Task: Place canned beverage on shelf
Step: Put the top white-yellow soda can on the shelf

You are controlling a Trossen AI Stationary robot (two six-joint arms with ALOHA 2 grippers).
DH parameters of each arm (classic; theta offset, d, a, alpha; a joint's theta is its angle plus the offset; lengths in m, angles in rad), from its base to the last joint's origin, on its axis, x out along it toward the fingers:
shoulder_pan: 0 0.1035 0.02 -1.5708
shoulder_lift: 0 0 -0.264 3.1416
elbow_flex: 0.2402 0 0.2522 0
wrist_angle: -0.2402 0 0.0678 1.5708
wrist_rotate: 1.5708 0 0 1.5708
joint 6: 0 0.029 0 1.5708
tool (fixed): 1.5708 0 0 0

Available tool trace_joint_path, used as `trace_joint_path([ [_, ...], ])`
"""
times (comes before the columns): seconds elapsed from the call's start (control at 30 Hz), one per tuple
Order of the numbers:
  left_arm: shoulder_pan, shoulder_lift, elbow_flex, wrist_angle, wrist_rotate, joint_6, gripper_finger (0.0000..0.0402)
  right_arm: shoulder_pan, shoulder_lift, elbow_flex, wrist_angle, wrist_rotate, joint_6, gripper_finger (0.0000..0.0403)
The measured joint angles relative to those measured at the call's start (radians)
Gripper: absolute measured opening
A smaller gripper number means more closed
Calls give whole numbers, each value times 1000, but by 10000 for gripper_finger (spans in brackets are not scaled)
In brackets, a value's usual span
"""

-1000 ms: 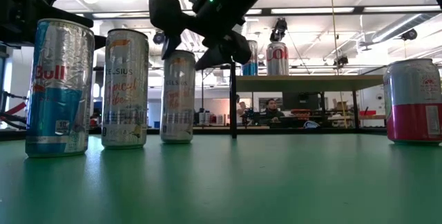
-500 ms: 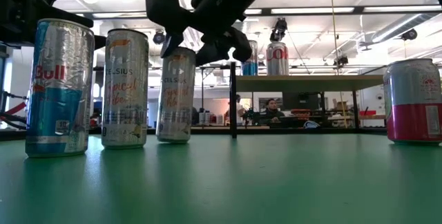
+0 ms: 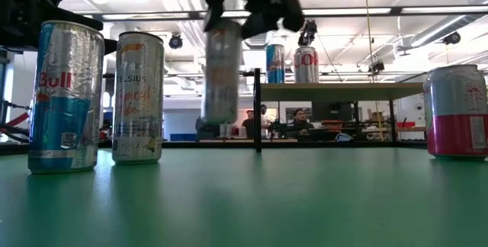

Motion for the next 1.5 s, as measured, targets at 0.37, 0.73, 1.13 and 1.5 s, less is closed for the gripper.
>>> trace_joint_path([
  [0.37,0,0,0,0,0,0,361,-1,-140,1,-403,28,306,246],
  [0.73,0,0,0,0,-1,0,361,-7,-223,1,-668,115,484,247],
  [1.13,0,0,0,0,0,0,361,-59,-329,1,-852,136,554,249],
  [1.5,0,0,0,0,0,0,361,-235,-418,1,-986,135,571,249],
])
